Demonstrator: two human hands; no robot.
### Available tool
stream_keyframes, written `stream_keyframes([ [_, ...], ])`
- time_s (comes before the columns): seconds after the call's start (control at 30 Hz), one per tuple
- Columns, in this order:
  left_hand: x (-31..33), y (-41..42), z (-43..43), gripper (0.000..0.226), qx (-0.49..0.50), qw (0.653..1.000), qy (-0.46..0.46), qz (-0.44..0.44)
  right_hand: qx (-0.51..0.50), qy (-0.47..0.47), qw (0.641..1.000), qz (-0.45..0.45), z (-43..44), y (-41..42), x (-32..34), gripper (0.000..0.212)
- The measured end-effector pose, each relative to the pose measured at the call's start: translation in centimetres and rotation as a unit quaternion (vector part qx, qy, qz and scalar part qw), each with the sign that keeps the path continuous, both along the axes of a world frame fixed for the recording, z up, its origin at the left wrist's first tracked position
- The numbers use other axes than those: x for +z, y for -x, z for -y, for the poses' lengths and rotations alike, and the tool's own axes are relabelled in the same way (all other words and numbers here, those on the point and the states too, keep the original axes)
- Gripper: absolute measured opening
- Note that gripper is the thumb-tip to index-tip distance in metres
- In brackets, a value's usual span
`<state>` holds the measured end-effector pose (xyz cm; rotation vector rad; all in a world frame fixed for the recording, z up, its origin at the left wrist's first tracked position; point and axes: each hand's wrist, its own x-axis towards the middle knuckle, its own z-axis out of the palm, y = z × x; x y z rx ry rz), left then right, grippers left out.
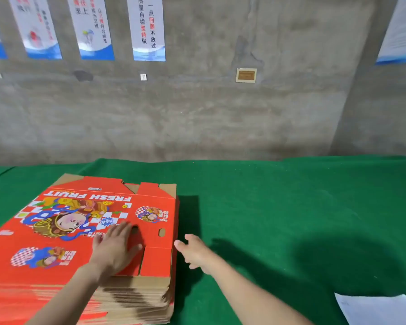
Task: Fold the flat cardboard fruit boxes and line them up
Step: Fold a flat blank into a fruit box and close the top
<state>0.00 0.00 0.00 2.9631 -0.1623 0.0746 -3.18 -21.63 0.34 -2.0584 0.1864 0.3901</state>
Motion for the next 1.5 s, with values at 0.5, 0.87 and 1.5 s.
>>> stream_keyframes([
  [0.5,0.2,3.4,2.1,0.078,-0.063,0.994,0.056,0.071,-0.279,-0.188,0.939,0.066,-3.9,0.1,-0.2,0.027],
  [0.87,7.1,4.3,3.1,0.051,-0.110,0.974,0.127,0.154,-0.324,-0.351,0.867,0.144,11.5,1.4,3.1,0.012],
  [1.5,8.1,1.6,21.4,0.054,0.040,0.919,0.366,0.145,-0.238,-0.357,0.860,0.277,35.0,10.3,1.9,0.025],
])
